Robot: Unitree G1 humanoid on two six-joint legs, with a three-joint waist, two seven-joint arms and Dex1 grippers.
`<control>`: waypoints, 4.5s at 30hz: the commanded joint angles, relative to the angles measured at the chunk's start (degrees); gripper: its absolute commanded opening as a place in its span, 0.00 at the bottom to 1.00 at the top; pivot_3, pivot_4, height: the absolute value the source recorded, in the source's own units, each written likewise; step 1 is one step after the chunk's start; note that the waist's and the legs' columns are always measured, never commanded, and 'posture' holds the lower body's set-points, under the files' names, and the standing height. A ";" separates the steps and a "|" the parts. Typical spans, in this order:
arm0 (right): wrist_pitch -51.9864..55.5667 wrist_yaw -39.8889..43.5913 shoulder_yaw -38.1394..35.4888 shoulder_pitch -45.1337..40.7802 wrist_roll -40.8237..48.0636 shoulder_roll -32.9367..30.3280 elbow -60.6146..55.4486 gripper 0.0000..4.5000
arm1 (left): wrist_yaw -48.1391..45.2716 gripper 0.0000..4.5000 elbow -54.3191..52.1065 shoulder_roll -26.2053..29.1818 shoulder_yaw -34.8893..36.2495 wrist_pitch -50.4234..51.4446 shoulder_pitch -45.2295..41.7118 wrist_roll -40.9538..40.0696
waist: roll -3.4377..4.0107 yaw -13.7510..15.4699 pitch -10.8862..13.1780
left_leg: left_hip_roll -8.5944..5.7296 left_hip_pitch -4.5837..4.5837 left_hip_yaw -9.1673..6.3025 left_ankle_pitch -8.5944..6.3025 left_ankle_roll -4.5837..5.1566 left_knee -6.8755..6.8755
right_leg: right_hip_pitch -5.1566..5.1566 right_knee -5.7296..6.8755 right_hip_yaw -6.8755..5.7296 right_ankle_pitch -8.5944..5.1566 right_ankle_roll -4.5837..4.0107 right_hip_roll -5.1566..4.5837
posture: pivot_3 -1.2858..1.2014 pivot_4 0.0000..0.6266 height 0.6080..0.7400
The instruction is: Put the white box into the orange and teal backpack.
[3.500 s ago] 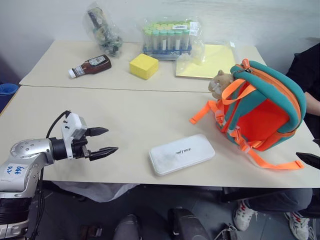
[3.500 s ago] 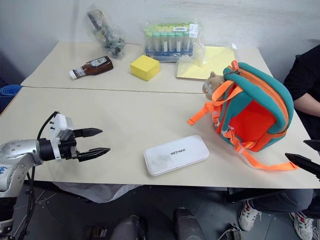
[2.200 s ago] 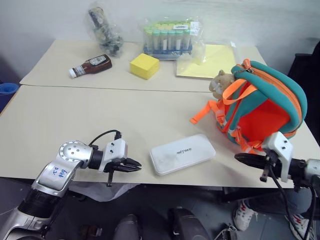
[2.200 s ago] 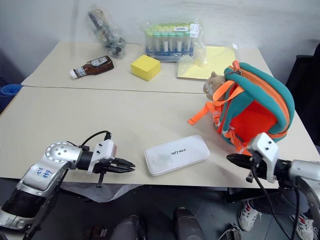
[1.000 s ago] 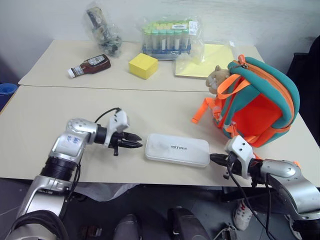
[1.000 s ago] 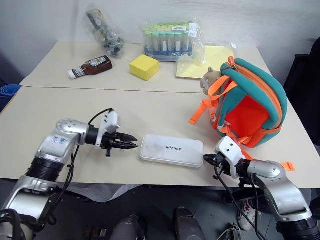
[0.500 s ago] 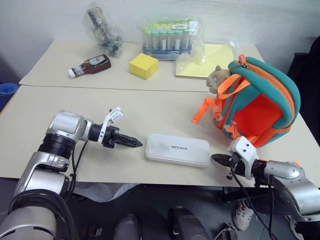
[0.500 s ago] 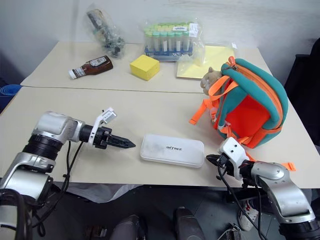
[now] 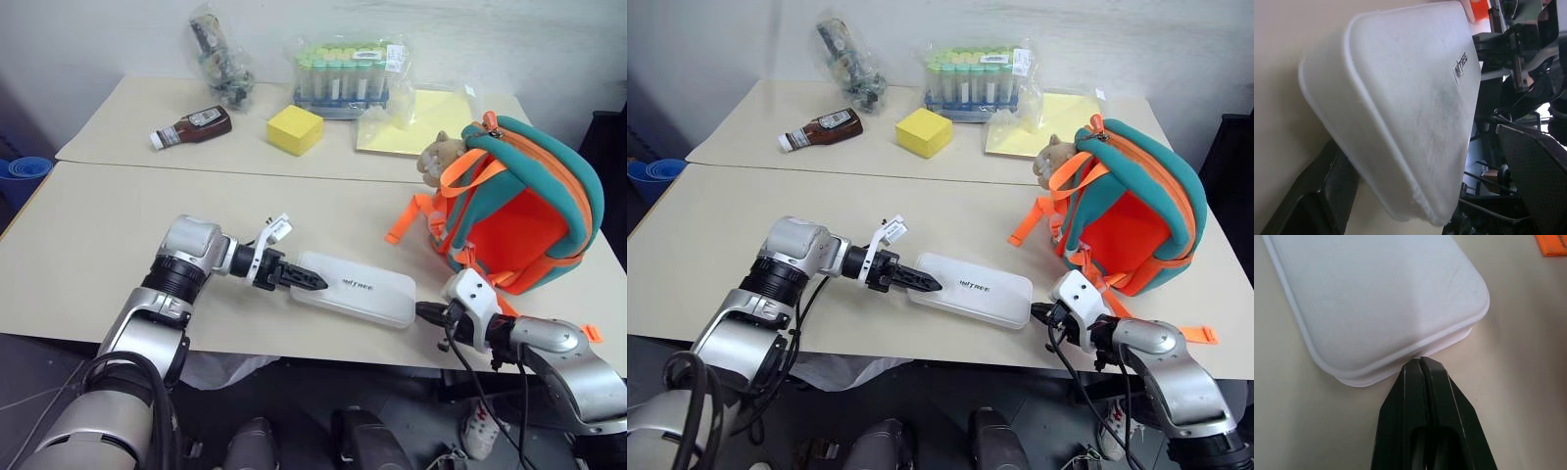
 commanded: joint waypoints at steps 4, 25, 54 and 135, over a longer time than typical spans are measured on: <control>-2.16 -0.37 -0.65 0.56 0.10 0.46 -0.61 0.00 | -1.08 0.72 0.38 -0.70 1.26 1.43 -1.10 -3.09 | -0.01 -0.07 0.01 | 0.03 -0.07 0.00 0.02 -0.05 -0.02 | -0.06 0.00 -0.01 0.00 0.00 0.04 | 0.52 0.24 1.00; 15.95 -22.29 -26.31 3.99 19.20 12.05 -21.10 0.63 | 6.51 0.29 -13.13 8.55 24.43 9.15 5.95 -14.63 | -0.03 -1.43 0.02 | 0.23 -0.07 -0.01 0.16 -0.41 -0.10 | -0.22 0.26 0.00 -0.05 -0.08 0.18 | 0.52 0.24 1.00; 10.43 -34.64 -12.70 -25.73 13.38 20.85 3.56 0.80 | 23.94 0.29 -26.97 9.75 41.19 8.12 12.66 -23.12 | -0.07 -3.20 0.04 | 0.18 -0.73 0.08 0.40 -0.51 -0.12 | -0.98 0.40 0.01 0.04 -0.05 0.12 | 0.52 0.24 1.00; 30.17 14.32 -19.00 -23.02 55.46 -16.22 -5.99 0.01 | -0.52 0.29 -21.08 20.00 28.26 -14.96 -2.62 -25.84 | -0.04 -2.64 0.19 | 0.34 -1.42 0.11 0.55 -0.53 0.03 | -1.66 0.38 0.03 0.09 -0.22 0.32 | 0.52 0.24 1.00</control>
